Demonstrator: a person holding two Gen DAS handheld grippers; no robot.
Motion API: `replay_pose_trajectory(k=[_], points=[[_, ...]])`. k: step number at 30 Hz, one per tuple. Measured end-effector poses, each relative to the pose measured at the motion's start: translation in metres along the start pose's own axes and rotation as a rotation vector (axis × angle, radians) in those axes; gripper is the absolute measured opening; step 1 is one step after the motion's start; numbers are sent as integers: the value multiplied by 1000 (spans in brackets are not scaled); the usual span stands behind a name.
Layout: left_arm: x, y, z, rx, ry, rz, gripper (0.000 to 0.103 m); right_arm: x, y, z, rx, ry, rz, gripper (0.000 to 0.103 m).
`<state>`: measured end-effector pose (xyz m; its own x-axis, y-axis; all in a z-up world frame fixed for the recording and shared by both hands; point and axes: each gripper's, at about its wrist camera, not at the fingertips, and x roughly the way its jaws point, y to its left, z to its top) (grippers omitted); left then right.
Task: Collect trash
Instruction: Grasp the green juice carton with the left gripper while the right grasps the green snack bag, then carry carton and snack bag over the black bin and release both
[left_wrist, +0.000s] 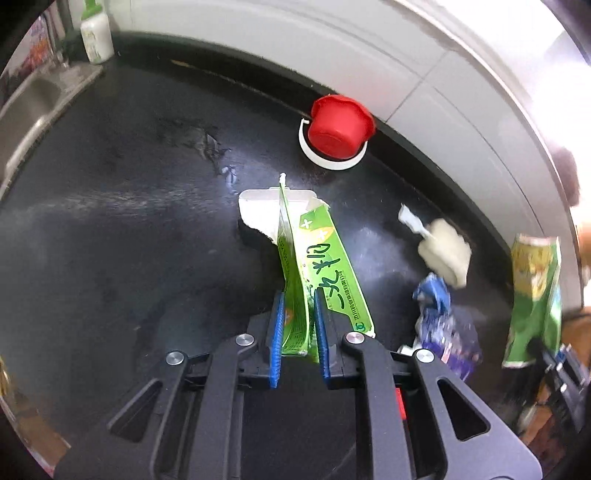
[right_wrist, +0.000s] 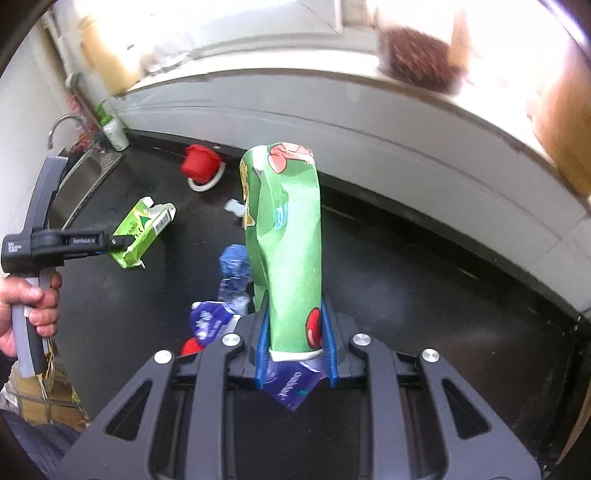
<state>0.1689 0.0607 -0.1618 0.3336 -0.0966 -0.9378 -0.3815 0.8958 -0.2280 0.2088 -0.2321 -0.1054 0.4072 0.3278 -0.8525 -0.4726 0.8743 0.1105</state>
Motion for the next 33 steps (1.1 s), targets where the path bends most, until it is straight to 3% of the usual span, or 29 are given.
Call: replay_pose_trajectory(k=[6,14,18,24,33], points=[[-41,9,-42,53,-52,29,15,-17,55,-3,-74,-17,57,24],[-106,81,-125,68,-118,159,15,-10,180,-24,-234,42,214,24],[-131,139,-173,-21,-112,217,15,-2,272,-44,-372,96,325,24],[-155,245,-242,-232,-93,303,15,8,410,-79,-569,181,480,24],[-154,390,-327,-461,-68,375,15,40,583,-141,-783,328,589,24]])
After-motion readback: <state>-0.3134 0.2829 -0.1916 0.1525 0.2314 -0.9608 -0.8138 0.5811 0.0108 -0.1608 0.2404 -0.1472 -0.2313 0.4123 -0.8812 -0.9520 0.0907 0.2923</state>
